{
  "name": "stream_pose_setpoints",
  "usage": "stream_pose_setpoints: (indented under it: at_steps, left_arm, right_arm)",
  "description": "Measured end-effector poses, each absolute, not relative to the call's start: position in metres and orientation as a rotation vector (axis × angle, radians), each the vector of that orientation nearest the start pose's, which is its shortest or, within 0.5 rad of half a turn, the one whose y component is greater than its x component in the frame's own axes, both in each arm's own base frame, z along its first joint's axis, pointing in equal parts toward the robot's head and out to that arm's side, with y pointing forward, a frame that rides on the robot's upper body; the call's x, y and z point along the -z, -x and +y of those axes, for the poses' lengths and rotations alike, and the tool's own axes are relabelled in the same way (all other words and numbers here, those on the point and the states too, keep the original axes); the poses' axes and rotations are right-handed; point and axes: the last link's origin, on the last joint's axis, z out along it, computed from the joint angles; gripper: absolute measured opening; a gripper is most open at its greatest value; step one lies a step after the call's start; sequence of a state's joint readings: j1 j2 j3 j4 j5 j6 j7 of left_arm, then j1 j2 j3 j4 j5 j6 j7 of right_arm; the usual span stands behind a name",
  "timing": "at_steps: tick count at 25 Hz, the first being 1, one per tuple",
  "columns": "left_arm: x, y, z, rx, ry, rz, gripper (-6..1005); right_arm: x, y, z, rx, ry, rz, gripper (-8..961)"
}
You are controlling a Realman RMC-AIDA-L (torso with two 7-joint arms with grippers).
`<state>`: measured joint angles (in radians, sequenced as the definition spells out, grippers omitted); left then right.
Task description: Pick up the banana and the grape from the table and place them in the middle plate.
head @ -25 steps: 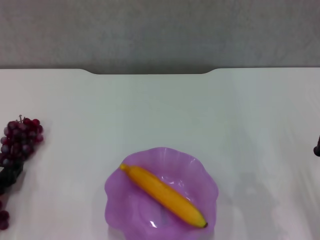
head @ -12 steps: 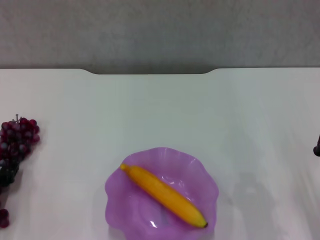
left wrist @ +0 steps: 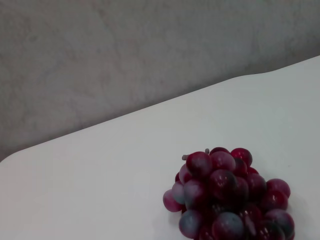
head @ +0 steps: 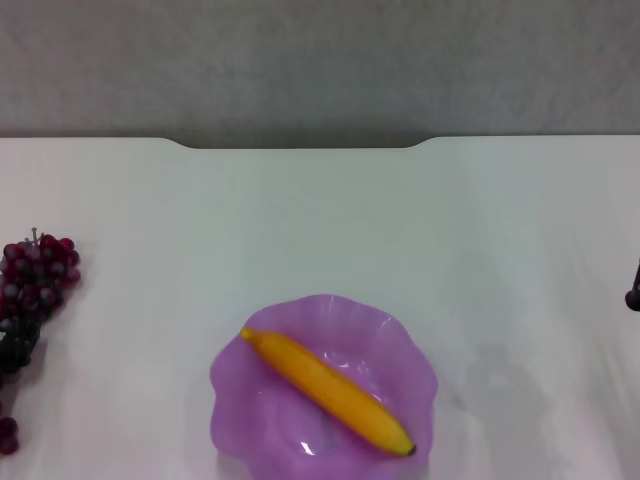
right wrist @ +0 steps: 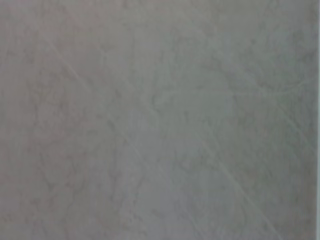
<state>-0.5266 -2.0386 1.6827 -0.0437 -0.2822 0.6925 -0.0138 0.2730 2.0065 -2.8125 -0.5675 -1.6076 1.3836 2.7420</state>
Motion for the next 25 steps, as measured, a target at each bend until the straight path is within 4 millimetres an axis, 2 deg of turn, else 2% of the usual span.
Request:
stream_pose_setpoints:
  at_steps: [12,25]
  left_arm:
    - [0.0019,0.4123,0.3286,0.129,1.645,-0.734,486]
    - [-0.0001,0.4132,0.3285,0.12,1.647,-0.719,399]
  right_arm:
    - [0.022,-0.3149,0.2729,-0.572,1.42,0.413,107]
    - [0.0222,-0.3133,0.2739,-0.578,1.42,0.411,107]
